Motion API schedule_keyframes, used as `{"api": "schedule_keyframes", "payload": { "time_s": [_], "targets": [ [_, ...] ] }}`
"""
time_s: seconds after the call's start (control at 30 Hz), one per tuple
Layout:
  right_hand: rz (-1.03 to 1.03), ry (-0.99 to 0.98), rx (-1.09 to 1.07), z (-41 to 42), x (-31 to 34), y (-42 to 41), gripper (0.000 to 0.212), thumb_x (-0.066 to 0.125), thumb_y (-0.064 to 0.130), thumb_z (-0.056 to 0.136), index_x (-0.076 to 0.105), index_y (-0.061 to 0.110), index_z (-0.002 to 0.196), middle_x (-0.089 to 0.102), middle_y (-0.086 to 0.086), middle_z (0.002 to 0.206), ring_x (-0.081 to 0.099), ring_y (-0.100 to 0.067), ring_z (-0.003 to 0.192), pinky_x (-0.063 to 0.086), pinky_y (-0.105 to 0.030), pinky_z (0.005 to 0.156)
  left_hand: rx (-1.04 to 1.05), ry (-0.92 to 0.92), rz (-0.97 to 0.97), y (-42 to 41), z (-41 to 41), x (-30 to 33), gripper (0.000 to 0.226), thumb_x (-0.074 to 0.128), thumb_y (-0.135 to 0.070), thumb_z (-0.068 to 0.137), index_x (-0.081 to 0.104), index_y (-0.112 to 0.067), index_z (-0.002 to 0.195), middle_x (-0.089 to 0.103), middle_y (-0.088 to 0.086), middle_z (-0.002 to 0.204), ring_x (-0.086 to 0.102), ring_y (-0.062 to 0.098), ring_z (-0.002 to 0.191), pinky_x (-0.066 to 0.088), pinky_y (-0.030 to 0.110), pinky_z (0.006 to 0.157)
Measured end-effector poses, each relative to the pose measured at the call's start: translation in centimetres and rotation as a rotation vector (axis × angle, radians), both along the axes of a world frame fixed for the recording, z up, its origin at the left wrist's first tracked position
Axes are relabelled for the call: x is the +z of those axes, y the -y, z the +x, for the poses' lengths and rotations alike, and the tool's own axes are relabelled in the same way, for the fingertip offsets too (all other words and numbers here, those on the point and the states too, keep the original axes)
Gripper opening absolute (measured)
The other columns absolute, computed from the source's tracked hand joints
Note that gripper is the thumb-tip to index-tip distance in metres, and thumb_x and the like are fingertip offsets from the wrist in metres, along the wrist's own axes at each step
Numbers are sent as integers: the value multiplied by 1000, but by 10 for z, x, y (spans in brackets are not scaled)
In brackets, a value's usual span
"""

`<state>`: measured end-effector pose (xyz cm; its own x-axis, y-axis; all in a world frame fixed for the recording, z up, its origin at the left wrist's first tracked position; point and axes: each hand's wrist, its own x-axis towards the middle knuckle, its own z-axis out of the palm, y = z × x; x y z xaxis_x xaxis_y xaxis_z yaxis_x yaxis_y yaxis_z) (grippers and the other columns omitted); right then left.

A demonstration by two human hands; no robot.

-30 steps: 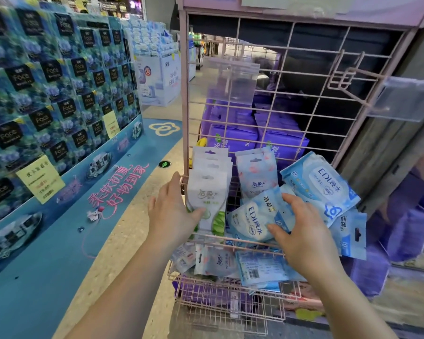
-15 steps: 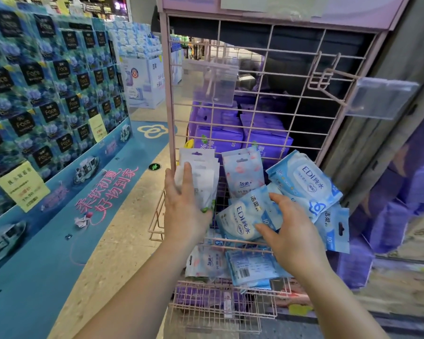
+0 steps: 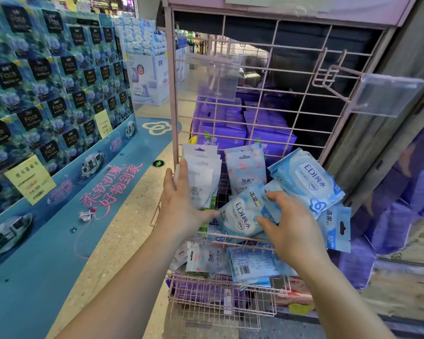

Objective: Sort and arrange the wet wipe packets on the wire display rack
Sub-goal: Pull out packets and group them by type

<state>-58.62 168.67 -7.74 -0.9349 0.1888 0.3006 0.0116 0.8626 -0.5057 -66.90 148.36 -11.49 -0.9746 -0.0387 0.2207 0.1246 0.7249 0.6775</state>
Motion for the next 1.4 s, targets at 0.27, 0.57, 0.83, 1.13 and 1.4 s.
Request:
{"api": "schedule_keyframes", "payload": {
  "time_s": [0.27, 0.57, 0.83, 1.13, 1.4],
  "targets": [
    [64, -150, 62, -12, 19, 0, 14, 72, 19, 80, 72, 17, 94, 63, -4, 102, 53, -30, 100, 36, -30, 81, 25, -334, 69, 2, 31, 22, 89, 79, -40, 69, 31, -27, 143, 25, 2, 152, 17, 12, 137, 11, 24, 106],
    [-435, -270, 412, -5, 47, 15, 30, 64, 15, 87, 63, 44, 77, 67, 23, 76, 59, 6, 68, 46, -11, 61, -456, 67, 569, -31, 38, 31, 71, 86, -22, 64, 52, -27, 126, 70, -17, 105, 65, 1, 98, 52, 26, 84],
    [-361, -102, -5, 11, 42, -41, 24, 61, 55, 75, 62, 31, 79, 68, 15, 71, 64, -4, 65, 49, -31, 61, -262, 122, 869, -17, 25, 22, 27, 73, -11, 78, 69, -15, 104, 75, 0, 100, 70, 17, 94, 54, 37, 84],
    [30, -47, -7, 17, -4, -11, 12, 61, 34, 86, 52, 27, 83, 62, 5, 72, 60, -21, 75, 41, -31, 57, -383, 139, 872, -11, 29, 17, 42, 72, -23, 67, 66, -15, 108, 75, -3, 100, 70, 15, 92, 56, 22, 69],
    [-649, -171, 414, 4, 43, -19, 24, 55, 11, 93, 70, 29, 95, 73, 6, 86, 68, -12, 75, 52, -23, 62, -782, 155, 693, -19, 37, 37, 30, 81, -29, 66, 74, -31, 95, 74, -3, 102, 68, 9, 95, 53, 19, 75]
  ]
}}
